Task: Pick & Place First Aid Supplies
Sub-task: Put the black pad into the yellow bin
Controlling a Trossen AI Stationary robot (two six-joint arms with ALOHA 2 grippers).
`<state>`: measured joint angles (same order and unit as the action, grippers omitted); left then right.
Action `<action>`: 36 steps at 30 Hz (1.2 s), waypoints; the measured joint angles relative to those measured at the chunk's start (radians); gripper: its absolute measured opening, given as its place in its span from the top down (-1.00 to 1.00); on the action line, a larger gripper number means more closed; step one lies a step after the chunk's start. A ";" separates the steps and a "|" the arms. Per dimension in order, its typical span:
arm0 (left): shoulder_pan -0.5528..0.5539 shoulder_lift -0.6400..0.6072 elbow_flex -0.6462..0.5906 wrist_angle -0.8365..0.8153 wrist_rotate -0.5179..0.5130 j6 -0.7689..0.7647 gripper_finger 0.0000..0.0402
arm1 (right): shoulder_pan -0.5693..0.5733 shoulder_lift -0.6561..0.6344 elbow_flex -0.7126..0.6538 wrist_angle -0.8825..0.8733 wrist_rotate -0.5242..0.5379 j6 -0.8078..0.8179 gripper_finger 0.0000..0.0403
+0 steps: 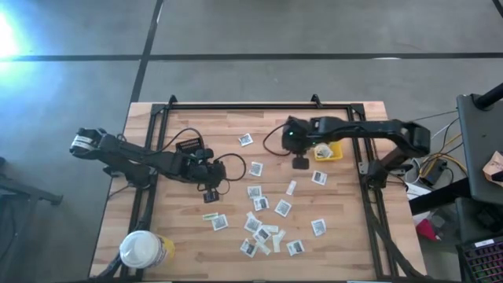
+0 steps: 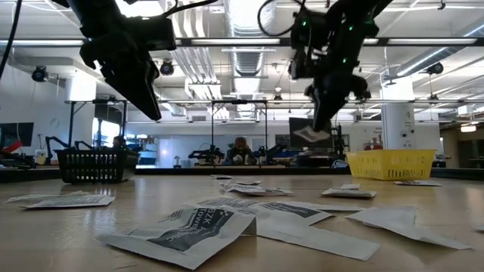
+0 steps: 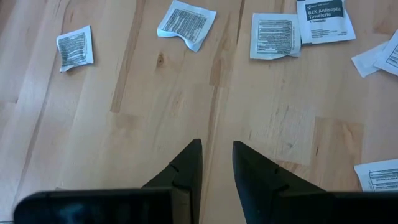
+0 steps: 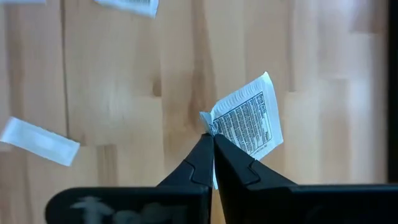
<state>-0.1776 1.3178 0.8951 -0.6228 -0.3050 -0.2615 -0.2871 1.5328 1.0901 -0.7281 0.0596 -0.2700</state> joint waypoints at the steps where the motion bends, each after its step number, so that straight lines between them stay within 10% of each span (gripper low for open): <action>1: 0.000 0.000 0.000 0.000 0.000 0.000 0.59 | 0.000 -0.022 0.000 0.000 0.001 0.006 0.96; 9: 0.000 0.000 0.000 0.001 0.000 0.000 0.59 | 0.000 -0.192 0.000 0.001 0.102 0.040 0.96; 26: 0.000 0.000 0.000 0.002 0.000 -0.009 0.59 | -0.003 -0.302 -0.026 -0.091 0.657 0.229 0.96; 36: 0.001 0.000 0.000 0.002 0.000 -0.009 0.59 | -0.012 -0.301 -0.140 -0.208 0.643 0.435 0.96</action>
<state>-0.1768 1.3179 0.8951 -0.6209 -0.3051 -0.2707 -0.2993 1.2316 0.9499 -0.9365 0.7024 0.1650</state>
